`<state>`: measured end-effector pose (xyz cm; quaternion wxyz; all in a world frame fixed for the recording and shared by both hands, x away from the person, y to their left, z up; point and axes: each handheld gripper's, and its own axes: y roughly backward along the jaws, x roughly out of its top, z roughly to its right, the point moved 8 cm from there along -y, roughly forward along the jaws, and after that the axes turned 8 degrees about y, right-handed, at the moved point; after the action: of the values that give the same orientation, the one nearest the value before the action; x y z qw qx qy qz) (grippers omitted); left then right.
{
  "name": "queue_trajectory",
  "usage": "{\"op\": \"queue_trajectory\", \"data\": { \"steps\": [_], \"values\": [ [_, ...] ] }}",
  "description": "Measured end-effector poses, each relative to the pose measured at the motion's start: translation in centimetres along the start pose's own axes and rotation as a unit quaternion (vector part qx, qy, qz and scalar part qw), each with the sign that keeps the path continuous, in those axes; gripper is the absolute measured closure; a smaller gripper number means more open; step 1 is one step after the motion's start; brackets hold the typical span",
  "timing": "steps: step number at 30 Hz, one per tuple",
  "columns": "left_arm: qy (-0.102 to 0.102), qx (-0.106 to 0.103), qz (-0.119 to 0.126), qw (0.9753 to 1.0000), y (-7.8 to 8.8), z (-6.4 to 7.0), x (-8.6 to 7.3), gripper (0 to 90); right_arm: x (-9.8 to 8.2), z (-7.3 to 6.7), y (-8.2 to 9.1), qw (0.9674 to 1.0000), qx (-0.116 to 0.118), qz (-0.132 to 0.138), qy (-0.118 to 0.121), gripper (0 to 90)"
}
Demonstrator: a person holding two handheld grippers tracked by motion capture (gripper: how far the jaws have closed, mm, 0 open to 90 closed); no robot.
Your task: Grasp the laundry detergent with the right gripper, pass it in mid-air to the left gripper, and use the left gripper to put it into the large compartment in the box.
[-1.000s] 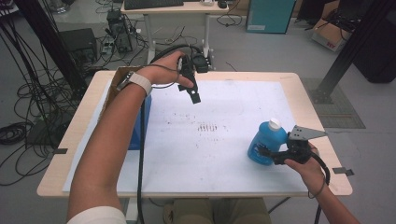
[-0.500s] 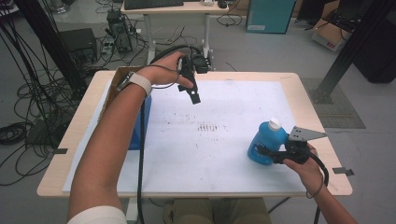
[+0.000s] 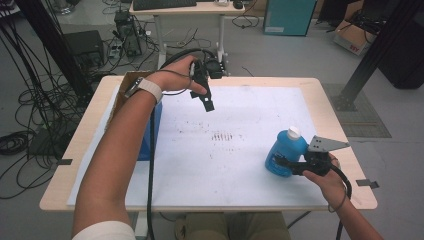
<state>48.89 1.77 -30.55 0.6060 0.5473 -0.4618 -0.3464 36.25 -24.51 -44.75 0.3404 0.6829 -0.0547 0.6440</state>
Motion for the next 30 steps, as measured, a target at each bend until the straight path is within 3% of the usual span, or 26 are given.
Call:
{"op": "queue_trajectory", "data": {
  "steps": [15,16,17,18,30],
  "values": [
    [-0.002,0.001,-0.001,1.0,0.03,0.06,0.06,9.8,-0.01,-0.02,0.01,1.0,-0.001,-0.001,0.007,41.6],
    [0.011,-0.001,0.009,0.9999,-0.12,0.29,0.16,9.8,-0.02,-0.02,0.03,1.0,0.0,-0.003,0.009,41.6],
    [0.011,-0.001,0.009,0.9999,-0.12,0.29,0.16,9.8,-0.02,-0.02,0.03,1.0,0.0,-0.003,0.009,41.6],
    [-0.004,0.001,-0.001,1.0,0.0,0.07,0.05,9.8,-0.03,-0.03,0.03,1.0,-0.001,-0.002,0.009,41.6],
    [-0.001,0.001,0.001,1.0,-0.02,0.15,0.05,10.0,0.02,-0.02,0.01,0.9999,0.002,-0.009,0.013,41.6]
  ]
}}
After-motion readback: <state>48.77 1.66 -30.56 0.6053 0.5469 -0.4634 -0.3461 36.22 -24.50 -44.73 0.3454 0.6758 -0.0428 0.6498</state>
